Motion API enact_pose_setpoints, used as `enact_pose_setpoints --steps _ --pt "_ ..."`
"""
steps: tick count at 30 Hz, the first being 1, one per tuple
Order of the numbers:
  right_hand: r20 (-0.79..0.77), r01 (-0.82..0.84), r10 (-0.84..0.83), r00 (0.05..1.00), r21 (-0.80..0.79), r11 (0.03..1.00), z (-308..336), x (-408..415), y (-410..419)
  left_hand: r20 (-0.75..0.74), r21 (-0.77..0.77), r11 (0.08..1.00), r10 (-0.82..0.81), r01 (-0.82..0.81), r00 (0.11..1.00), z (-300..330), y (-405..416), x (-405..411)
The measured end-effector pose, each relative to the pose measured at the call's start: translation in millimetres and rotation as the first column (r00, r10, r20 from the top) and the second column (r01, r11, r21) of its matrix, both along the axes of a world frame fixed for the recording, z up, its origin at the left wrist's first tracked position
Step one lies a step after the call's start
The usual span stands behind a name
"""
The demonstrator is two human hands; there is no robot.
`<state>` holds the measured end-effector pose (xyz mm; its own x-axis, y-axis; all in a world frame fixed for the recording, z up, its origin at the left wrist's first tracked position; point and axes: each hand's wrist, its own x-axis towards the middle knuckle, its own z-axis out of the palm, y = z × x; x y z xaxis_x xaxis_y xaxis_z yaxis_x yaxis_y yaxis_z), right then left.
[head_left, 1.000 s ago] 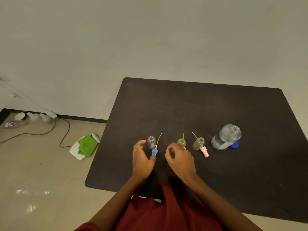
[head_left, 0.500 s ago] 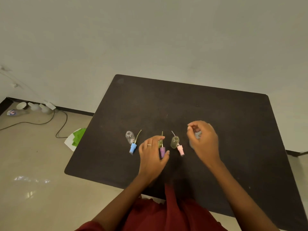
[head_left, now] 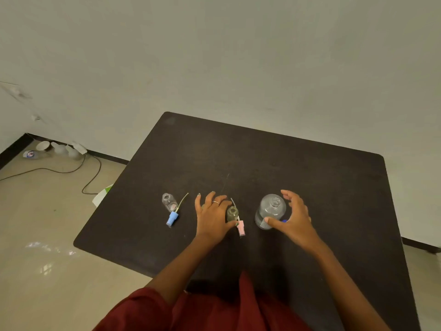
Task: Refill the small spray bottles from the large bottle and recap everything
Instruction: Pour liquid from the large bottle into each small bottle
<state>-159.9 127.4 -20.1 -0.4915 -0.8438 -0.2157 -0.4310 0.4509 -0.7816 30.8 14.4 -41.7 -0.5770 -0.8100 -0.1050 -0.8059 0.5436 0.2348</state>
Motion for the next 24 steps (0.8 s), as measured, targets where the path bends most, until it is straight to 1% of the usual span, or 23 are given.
enact_pose_setpoints --steps 5,8,13,18,22,24 --pt "0.071 -0.017 0.017 0.997 -0.001 1.0 -18 -3 -6 -0.008 -0.001 1.0 0.031 -0.031 0.999 -2 -2 -5" --pt "0.104 -0.013 0.016 0.994 -0.031 0.999 -27 -2 -9 -0.028 0.002 0.998 0.06 -0.06 0.998 0 -1 -6" --pt "0.178 0.043 -0.022 0.984 -0.117 0.992 -37 2 -11 -0.149 -0.039 0.986 0.156 -0.164 0.976 6 1 -2" --pt "0.19 0.058 -0.027 0.981 -0.159 0.986 -39 6 -10 -0.219 -0.014 0.964 0.255 -0.265 0.942 15 5 7" --pt "0.175 0.069 -0.039 0.984 -0.169 0.983 -38 8 -9 -0.218 0.025 0.961 0.276 -0.277 0.936 18 9 11" --pt "0.168 0.087 -0.056 0.984 -0.186 0.979 -38 10 -8 -0.264 0.044 0.955 0.293 -0.292 0.919 21 12 12"
